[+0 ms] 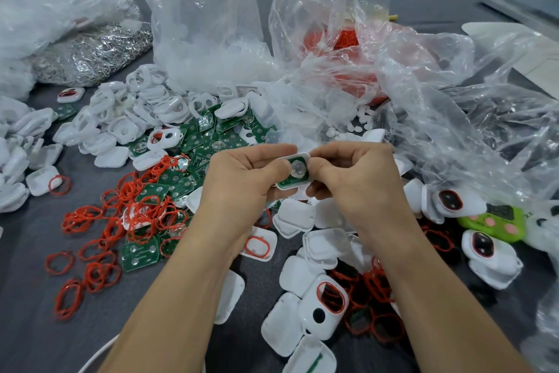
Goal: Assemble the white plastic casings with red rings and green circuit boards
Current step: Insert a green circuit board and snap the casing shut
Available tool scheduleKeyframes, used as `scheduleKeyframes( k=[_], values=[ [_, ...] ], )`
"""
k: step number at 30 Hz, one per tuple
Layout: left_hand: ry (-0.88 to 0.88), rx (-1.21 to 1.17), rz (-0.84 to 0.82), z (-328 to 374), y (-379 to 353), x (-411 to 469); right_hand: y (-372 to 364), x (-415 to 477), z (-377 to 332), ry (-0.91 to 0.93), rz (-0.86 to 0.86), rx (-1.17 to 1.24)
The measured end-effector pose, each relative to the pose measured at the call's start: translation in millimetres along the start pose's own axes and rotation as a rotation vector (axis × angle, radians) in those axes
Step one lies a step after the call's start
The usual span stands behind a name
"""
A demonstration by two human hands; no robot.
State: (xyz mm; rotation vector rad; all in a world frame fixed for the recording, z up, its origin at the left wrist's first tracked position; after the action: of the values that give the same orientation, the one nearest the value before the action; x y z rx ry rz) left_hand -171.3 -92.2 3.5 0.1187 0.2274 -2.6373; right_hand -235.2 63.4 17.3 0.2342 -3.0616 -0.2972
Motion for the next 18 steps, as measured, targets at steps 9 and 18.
scheduleKeyframes(
  k=[9,18],
  values=[
    [-0.019,0.053,0.0,0.4,1.4,0.4,-4.1,2.1,5.4,-0.016,-0.023,0.019],
    [0.028,0.015,0.02,-2.6,4.6,2.1,-15.0,-17.9,-38.1,0.446,-0.003,-0.403]
  ],
)
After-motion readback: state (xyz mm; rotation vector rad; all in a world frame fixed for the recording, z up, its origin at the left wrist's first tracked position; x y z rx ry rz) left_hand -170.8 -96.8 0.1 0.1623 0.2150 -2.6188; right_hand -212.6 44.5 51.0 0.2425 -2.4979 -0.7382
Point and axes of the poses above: each hand's wrist, its own x-axis towards the middle knuckle, its own y-axis out of the back of the hand, z = x × y, the point moved 9 cm from there along x, towards the middle knuckle, and after that the axes turned 5 degrees about z, right-handed, at the moved point
